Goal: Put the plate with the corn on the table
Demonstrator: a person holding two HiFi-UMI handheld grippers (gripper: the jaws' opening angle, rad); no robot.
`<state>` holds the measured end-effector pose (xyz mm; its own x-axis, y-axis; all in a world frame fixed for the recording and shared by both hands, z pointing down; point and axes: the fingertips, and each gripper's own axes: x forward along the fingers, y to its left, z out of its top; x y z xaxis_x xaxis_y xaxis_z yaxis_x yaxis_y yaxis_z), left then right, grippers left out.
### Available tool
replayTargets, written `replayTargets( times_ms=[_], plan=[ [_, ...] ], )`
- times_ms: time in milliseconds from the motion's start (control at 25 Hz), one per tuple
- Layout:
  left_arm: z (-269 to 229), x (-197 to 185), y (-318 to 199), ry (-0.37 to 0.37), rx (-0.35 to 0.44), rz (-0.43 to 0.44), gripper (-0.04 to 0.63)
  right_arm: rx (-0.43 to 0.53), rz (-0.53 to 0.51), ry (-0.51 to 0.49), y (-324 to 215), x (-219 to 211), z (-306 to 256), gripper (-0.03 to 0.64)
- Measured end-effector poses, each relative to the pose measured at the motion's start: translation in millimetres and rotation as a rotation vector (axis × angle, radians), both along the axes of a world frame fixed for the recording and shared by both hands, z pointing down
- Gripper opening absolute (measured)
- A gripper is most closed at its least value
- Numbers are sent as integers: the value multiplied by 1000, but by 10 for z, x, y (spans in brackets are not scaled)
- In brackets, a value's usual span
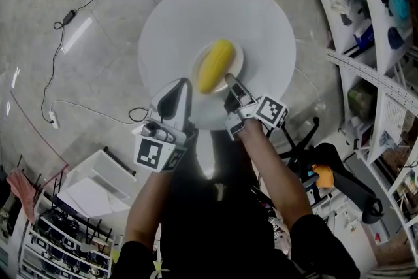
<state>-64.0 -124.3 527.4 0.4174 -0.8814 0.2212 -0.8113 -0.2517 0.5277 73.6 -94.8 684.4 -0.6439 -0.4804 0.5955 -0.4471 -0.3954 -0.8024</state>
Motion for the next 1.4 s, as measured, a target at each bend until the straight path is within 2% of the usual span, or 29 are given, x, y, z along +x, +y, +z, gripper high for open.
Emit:
replayTargets(
  times_ms=[600, 760, 920, 1000, 1200, 1320, 1400],
  plan=[
    [41, 7, 18, 7, -11, -4, 3, -37, 8, 17, 20, -16, 86, 26],
    [36, -14, 35, 10, -6, -9, 3, 12, -5, -4, -28, -63, 75, 25],
    [42, -20, 52, 10, -6, -10, 3, -9, 3, 14, -3, -50, 94, 25],
    [54, -20, 59, 12, -10, -12, 3, 18, -2, -7, -37, -80, 86, 23],
    [71, -17, 91, 15, -10, -13, 3, -34, 5, 43, 42, -19, 140, 21],
    [90, -30, 95, 17, -13, -18, 3, 26, -17, 16, -36, -76, 112, 21],
    [83, -36, 98, 20, -13, -21, 3, 29, -19, 15, -40, -83, 109, 21]
  ],
)
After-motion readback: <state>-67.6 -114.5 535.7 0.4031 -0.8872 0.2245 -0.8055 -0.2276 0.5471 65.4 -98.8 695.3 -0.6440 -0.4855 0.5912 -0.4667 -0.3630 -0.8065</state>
